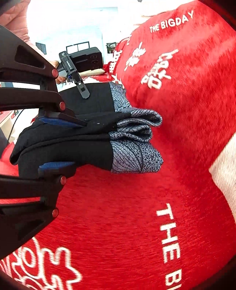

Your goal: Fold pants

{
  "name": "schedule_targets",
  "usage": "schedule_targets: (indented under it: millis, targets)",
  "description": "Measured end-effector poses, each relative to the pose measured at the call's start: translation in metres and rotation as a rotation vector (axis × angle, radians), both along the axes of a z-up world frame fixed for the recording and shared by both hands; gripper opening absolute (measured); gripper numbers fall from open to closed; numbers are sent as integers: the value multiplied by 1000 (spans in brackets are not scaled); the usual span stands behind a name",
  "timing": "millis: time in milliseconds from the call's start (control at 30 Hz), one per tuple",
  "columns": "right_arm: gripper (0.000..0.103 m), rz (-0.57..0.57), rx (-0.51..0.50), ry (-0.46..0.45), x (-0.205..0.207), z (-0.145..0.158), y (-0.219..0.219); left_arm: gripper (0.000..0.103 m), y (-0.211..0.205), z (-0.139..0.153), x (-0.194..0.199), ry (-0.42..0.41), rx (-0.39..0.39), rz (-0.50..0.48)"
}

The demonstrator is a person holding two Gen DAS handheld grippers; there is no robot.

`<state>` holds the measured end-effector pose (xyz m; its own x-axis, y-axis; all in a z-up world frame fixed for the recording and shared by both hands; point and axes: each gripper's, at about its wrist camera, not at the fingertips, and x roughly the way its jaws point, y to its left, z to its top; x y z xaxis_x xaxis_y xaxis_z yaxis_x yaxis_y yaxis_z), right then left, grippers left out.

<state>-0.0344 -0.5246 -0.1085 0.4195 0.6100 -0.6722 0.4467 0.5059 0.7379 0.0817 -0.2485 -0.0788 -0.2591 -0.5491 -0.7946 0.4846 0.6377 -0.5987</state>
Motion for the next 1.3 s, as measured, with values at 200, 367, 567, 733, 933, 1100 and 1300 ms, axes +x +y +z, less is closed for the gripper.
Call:
schedule_targets:
  millis: [200, 367, 567, 733, 933, 1100, 1300]
  targets:
    - [36, -7, 26, -4, -30, 19, 27, 55, 30, 22, -29, 0, 16, -6]
    - [36, -2, 18, 26, -62, 23, 53, 55, 53, 15, -59, 28, 54, 3]
    - [37, 27, -28, 86, -80, -1, 71, 71, 69, -20, -78, 9, 131, 29]
    - [50, 49, -128, 119, -78, -11, 80, 97, 78, -26, -75, -60, 215, 100]
    - [59, 93, -275, 169, -71, -4, 91, 98, 67, -10, -83, -162, 338, 87]
    - [61, 104, -386, 245, -73, 15, 98, 98, 65, 14, -92, -246, 431, 107]
    - [80, 142, -461, 267, -85, 49, 113, 102, 55, 42, -120, -302, 513, 123]
